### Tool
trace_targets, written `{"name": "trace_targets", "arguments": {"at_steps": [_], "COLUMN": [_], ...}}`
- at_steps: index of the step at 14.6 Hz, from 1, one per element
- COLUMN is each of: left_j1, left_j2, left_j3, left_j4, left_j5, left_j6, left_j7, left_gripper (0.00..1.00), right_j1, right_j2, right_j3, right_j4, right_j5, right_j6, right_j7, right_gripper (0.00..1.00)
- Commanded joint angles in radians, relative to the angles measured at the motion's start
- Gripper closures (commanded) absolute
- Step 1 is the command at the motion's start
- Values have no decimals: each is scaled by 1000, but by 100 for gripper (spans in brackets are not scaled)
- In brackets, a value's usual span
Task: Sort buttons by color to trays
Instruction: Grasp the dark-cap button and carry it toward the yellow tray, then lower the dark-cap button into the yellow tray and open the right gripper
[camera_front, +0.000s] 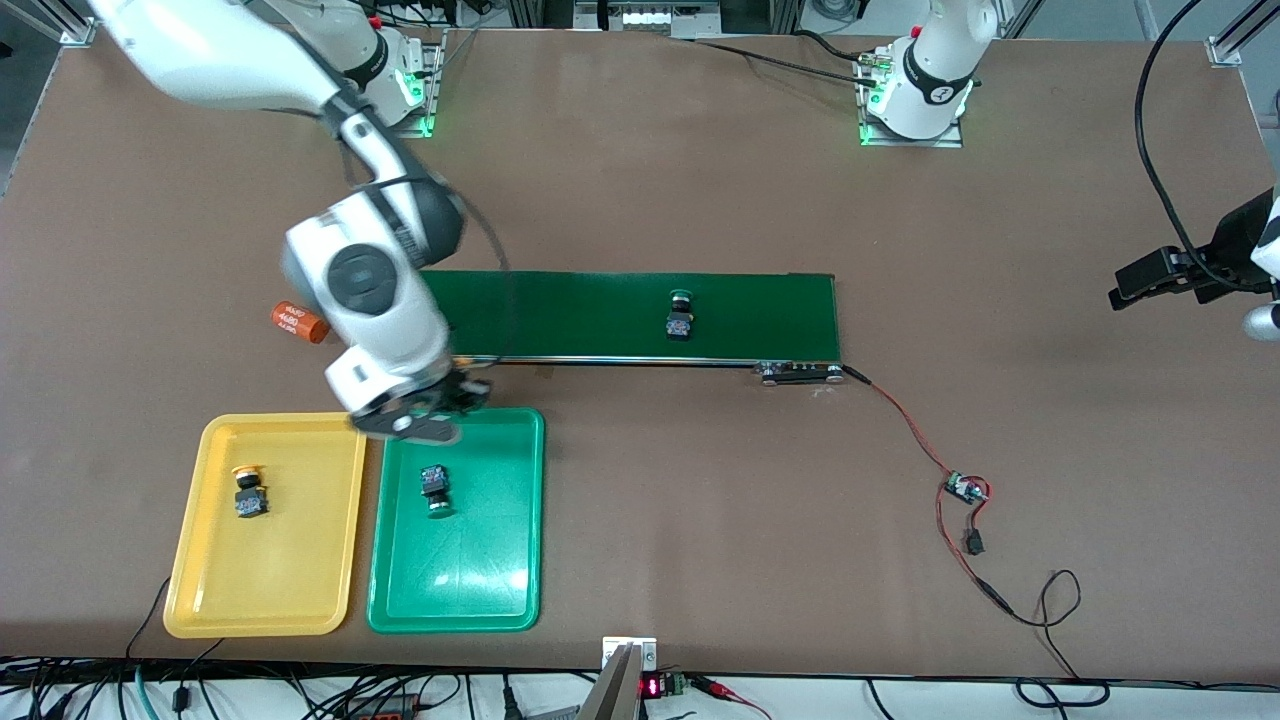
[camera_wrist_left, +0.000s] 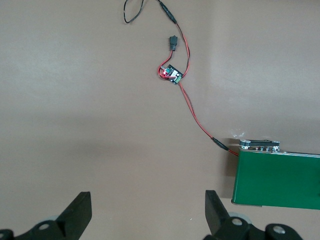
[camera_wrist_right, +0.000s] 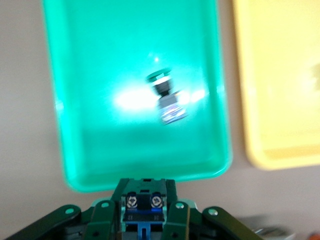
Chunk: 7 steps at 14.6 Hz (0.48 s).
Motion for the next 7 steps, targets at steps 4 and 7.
{"name": "trace_targets", "arguments": {"at_steps": [4,7], "left_j1": [4,5], "left_j2": [-12,-9], "left_j3": [-2,1], "left_j4": [2,2], "left_j5": [-17,-9], "left_j6": [-12,-9], "left_j7": [16,14], "left_gripper": [0,0], "right_j1": [-173,-192], "right_j2": [131,208], "right_j3": [-57,-134], "right_j4": [80,107], "right_j5": [11,11], "right_j6": [82,216], "right_j7": [-382,-508], "right_gripper": [100,100]}}
